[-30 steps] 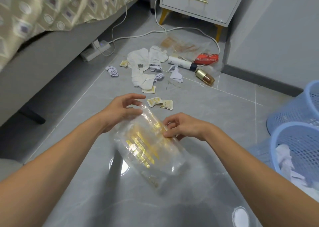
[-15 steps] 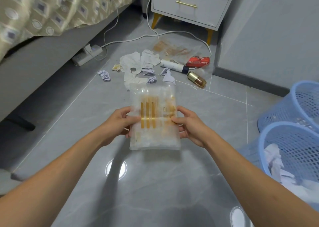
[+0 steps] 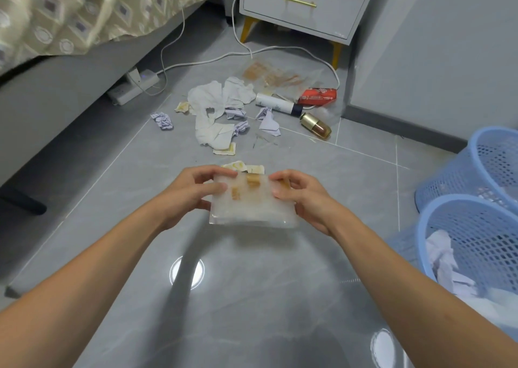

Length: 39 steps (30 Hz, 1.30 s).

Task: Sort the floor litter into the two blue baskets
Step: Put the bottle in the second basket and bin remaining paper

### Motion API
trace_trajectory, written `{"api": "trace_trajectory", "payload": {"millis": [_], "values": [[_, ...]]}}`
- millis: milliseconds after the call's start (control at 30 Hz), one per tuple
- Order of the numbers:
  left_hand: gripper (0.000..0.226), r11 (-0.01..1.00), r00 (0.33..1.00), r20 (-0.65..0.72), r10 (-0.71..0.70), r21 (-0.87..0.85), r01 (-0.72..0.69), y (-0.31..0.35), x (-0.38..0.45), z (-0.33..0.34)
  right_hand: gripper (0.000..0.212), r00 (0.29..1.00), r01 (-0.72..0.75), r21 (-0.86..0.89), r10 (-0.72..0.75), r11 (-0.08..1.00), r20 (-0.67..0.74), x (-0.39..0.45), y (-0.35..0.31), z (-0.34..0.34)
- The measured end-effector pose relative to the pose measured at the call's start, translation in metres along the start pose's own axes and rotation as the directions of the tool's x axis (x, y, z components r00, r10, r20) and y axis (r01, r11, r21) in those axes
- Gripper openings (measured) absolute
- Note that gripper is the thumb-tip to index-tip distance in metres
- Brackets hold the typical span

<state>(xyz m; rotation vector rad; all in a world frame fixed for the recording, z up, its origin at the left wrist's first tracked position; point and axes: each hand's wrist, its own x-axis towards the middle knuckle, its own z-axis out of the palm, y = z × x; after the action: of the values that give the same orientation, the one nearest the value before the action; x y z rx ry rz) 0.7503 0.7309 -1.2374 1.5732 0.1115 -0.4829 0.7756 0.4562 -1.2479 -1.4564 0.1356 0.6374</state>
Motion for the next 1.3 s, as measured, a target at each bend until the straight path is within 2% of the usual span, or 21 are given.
{"api": "trace_trajectory", "payload": {"millis": [100,200,300,367,433,533,633,733,833,900,967,1033,1067,1100,1167,1233,1300], "values": [[0.034,0.997,0.993,-0.084,0.082,0.018,-0.081,0.011,0.01,0.013,0.039,0.984,0.091,-0.138,-0.11,0.986,-0.137,-0.009,-0.014,-0.002],[0.034,0.989,0.988,-0.063,0.143,0.032,-0.141,0.04,0.024,0.043,0.039,0.945,0.173,-0.205,-0.221,0.963,-0.243,-0.035,-0.04,-0.019],[0.035,0.981,0.981,0.053,0.187,0.047,-0.19,0.085,0.038,0.095,0.038,0.873,0.222,-0.268,-0.313,0.938,-0.374,-0.083,-0.066,-0.056],[0.04,0.969,0.962,0.181,0.203,0.105,-0.224,0.112,0.044,0.137,0.037,0.824,0.211,-0.312,-0.34,0.926,-0.453,-0.125,-0.079,-0.089],[0.047,0.953,0.924,0.326,0.201,0.153,-0.262,0.129,0.047,0.186,0.037,0.782,0.181,-0.34,-0.344,0.923,-0.519,-0.172,-0.083,-0.125],[0.054,0.881,0.851,0.468,0.238,0.266,-0.392,0.133,0.049,0.266,0.04,0.736,0.065,-0.406,-0.319,0.912,-0.597,-0.237,-0.07,-0.173],[0.062,0.745,0.765,0.595,0.246,0.389,-0.542,0.119,0.051,0.334,0.04,0.715,-0.127,-0.5,-0.27,0.856,-0.645,-0.281,-0.046,-0.204],[0.068,0.568,0.711,0.686,0.153,0.527,-0.632,0.098,0.053,0.379,0.04,0.739,-0.354,-0.645,-0.221,0.677,-0.637,-0.295,-0.023,-0.224],[0.069,0.379,0.71,0.703,0.042,0.646,-0.662,0.086,0.055,0.408,0.04,0.777,-0.455,-0.742,-0.187,0.492,-0.601,-0.286,-0.008,-0.231],[0.068,0.278,0.724,0.69,0.0,0.695,-0.663,0.083,0.061,0.417,0.046,0.806,-0.504,-0.79,-0.138,0.348,-0.575,-0.274,-0.003,-0.23],[0.067,0.178,0.723,0.69,-0.041,0.717,-0.674,0.079,0.067,0.418,0.056,0.835,-0.521,-0.841,-0.116,0.146,-0.537,-0.264,0.005,-0.227],[0.067,-0.012,0.708,0.698,-0.104,0.711,-0.703,0.072,0.071,0.417,0.064,0.862,-0.505,-0.859,-0.106,-0.089,-0.496,-0.257,0.013,-0.223],[0.064,-0.127,0.706,0.697,-0.125,0.695,-0.708,0.069,0.07,0.417,0.066,0.872,-0.489,-0.861,-0.095,-0.142,-0.479,-0.252,0.017,-0.222],[0.061,-0.224,0.707,0.694,-0.135,0.674,-0.704,0.064,0.07,0.417,0.068,0.878,-0.478,-0.866,-0.07,-0.145,-0.473,-0.248,0.02,-0.222],[0.06,-0.338,0.701,0.695,-0.157,0.63,-0.7,0.055,0.07,0.423,0.078,0.879,-0.474,-0.877,0.007,-0.074,-0.476,-0.24,0.026,-0.223],[0.063,-0.348,0.683,0.694,-0.23,0.596,-0.723,0.05,0.074,0.427,0.081,0.883,-0.465,-0.885,0.066,-0.015,-0.465,-0.232,0.028,-0.222],[0.075,-0.315,0.668,0.66,-0.343,0.59,-0.744,0.046,0.079,0.429,0.075,0.888,-0.454,-0.891,0.092,0.006,-0.451,-0.224,0.032,-0.221]]}}
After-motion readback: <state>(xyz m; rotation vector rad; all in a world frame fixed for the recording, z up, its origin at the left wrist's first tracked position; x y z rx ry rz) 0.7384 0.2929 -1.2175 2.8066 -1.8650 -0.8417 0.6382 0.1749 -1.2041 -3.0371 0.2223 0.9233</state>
